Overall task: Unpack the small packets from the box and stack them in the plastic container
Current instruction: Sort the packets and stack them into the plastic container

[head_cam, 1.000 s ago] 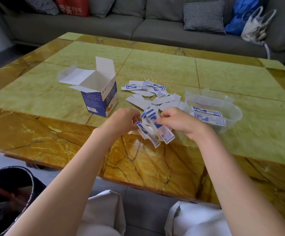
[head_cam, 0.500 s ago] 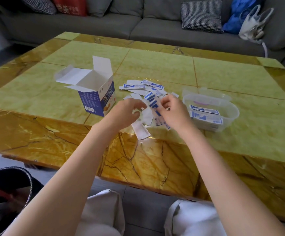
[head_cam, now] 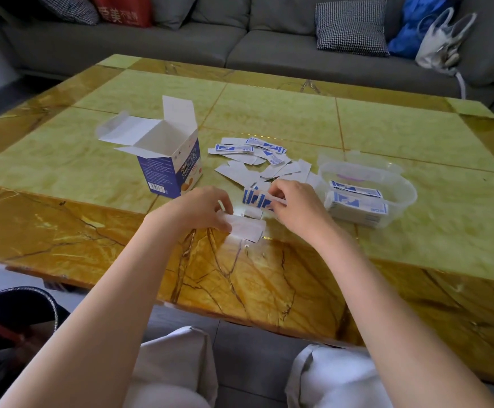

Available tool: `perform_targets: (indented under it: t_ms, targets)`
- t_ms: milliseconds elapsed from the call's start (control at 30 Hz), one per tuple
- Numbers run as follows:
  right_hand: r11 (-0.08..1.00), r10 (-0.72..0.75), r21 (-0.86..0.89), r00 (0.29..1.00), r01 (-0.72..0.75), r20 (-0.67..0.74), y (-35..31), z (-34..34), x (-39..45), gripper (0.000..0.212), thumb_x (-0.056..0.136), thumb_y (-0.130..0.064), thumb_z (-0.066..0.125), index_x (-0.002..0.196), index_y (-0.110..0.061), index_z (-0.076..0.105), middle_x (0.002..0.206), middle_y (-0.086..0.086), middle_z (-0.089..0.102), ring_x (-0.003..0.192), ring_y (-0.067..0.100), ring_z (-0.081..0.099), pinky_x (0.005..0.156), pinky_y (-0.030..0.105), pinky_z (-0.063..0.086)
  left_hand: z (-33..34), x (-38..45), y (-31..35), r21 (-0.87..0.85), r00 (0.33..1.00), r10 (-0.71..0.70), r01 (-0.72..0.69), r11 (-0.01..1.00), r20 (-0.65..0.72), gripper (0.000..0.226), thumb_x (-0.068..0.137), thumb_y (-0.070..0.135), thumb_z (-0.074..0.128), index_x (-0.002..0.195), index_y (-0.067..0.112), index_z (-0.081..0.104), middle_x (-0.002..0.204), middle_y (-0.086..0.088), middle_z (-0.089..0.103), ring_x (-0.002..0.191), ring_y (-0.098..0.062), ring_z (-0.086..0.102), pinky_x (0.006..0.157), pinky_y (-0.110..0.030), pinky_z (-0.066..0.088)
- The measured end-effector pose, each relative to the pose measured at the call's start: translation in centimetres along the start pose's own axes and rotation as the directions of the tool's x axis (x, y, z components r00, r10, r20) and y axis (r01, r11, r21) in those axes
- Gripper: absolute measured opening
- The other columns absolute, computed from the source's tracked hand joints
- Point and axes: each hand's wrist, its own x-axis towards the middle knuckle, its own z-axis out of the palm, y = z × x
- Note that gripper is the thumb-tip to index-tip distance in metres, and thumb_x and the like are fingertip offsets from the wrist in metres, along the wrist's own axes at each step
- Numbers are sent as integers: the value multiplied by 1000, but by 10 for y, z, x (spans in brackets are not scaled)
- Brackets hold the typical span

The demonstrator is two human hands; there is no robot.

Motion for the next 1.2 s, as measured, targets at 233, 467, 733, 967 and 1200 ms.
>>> perform_targets:
  t_ms: [233, 467, 733, 967, 1200]
  targets:
    - [975, 152, 180, 981, -129, -121, 2, 4, 9, 12, 93, -9, 48, 99, -6, 58, 99, 4, 60, 78, 15, 50, 61, 21, 36, -6, -7, -8, -5, 917, 165, -179, 984, -364, 18, 81, 14, 66, 74, 18, 50, 82, 5, 53, 79, -11, 51, 62, -15, 37]
    - [880, 221, 445, 972, -165, -75, -8, -9, 8, 15, 93, -12, 48, 104, -9, 59, 101, 2, 59, 91, 18, 57, 74, 27, 42, 5, -2, -4, -7, 956, 219, -225, 974, -193, 13, 79, 22, 71, 76, 16, 59, 83, 5, 56, 80, -11, 53, 72, -23, 44]
    - [949, -23, 315, 989, -23, 143, -4, -17, 4, 5, 90, -12, 56, 92, -16, 57, 119, -3, 47, 104, 16, 51, 92, 29, 43, 3, -1, 8, -94, 958, 172, -198, 976, -231, 40, 84, 19, 65, 121, 16, 51, 103, 0, 61, 93, -16, 59, 79, -28, 48]
    - [974, 1, 226, 995, -23, 95, -1, -6, 3, 4, 91, -16, 56, 94, -19, 58, 95, -7, 59, 89, 9, 56, 69, 16, 44, 3, -1, 16, -187, 966, 191, -223, 957, -173, 30, 85, 16, 64, 113, 12, 54, 104, -8, 69, 90, -23, 64, 74, -29, 51]
    - [988, -21, 155, 1000, 18, 15, 0, -7, -1, 27, 93, -12, 51, 120, -14, 56, 113, 7, 65, 100, 20, 62, 75, 21, 47, 4, 1, 8, -195, 954, 131, -187, 963, -268, 25, 83, 18, 66, 107, 13, 62, 93, -2, 69, 80, -12, 61, 68, -20, 46]
